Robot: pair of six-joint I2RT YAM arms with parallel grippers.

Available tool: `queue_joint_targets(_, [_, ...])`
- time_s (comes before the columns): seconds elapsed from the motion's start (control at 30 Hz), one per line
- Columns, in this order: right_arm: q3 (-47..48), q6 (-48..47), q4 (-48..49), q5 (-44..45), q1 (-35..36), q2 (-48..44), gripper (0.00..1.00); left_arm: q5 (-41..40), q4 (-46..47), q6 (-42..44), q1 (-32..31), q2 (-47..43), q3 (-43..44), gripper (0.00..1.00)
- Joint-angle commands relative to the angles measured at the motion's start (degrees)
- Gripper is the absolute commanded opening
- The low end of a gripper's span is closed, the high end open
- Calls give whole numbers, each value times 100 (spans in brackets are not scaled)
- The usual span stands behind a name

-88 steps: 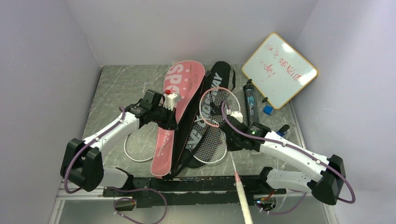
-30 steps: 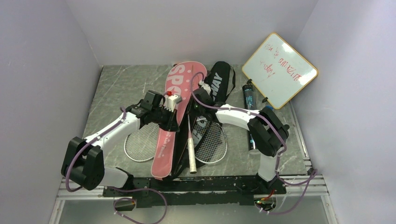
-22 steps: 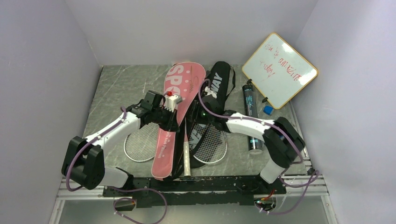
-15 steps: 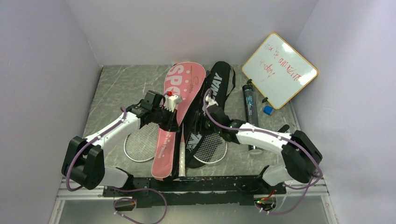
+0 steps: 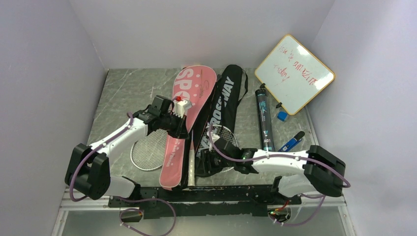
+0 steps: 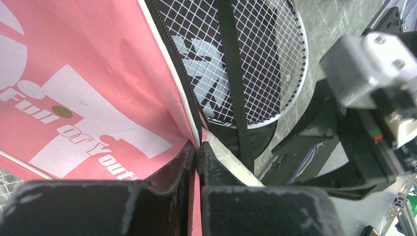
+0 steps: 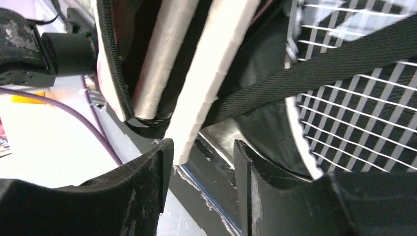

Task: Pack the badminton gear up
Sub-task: Place the racket in the racket bag.

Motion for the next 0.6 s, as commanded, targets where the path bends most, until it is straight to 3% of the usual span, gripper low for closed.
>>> queue_joint_targets(0.0, [-73,527,1094,-179,287,360,52,293,125,126,-2,-10,-1,8])
queue_joint_targets(0.33, [68,945,2047,-177,393,1182,43,305,132,126,-2,37,-8,9])
queue_joint_targets(0.57, [186,1158,2261,-76,387,1108,20,345,145,119,-5,86,-24,8])
